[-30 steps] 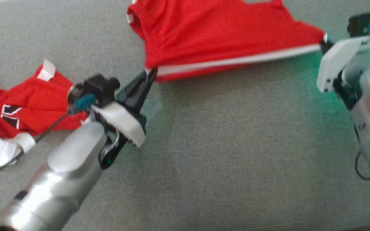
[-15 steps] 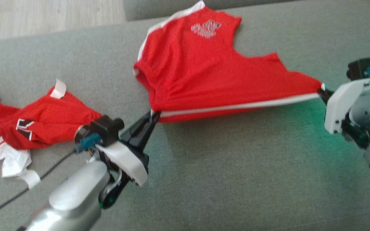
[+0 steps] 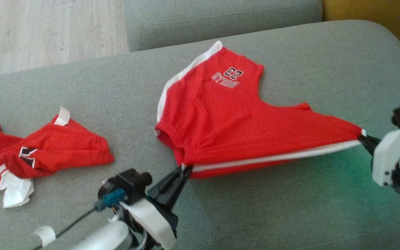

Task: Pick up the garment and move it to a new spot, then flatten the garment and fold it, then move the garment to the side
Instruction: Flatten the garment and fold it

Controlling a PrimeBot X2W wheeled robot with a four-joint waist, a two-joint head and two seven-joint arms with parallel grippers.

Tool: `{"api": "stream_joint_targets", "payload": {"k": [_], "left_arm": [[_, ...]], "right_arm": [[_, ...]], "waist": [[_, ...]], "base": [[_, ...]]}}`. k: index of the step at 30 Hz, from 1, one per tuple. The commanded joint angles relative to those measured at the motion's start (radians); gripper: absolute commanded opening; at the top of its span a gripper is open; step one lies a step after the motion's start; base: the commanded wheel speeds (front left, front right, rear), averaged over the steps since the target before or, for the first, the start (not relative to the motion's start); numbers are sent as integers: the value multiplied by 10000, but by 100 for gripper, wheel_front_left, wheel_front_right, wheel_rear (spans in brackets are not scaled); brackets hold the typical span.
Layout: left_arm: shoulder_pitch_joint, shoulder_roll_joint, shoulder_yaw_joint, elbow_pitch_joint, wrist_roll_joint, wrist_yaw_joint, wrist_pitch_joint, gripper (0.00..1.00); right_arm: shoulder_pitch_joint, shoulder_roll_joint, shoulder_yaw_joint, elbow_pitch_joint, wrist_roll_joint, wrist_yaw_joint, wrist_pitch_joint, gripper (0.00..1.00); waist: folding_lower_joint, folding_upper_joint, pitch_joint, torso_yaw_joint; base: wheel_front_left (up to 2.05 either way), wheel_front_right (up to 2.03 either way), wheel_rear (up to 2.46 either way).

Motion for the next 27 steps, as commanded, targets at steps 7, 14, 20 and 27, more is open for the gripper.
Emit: {"api": "stream_joint_targets", "payload": {"k": [7,14,20,27], "left_arm": [[-115,451,326,-1302,-15,526,239,0],[-732,457,544,-1319,140,605,319,0],[-1374,353,739,-1073,193,453,297,0],[-2142,201,913,-593,302,274,264,0]], "right_arm": [[1080,-291,-1766,-1999,-558,-9,350,0],[1021,456,-3126,-3014,-1634,-9,905,0],[313,1086,-3768,-3345,-2406,-9,1398,0],[-1125,1647,-3855,-2873,-3095,-9,1772,0]], "waist": [[1,-1,73,69],[1,-1,556,379],[1,-1,1005,744],[1,-1,1478,1071]], "base": [[0,0,0],[0,0,0],[0,0,0],[0,0,0]]}}
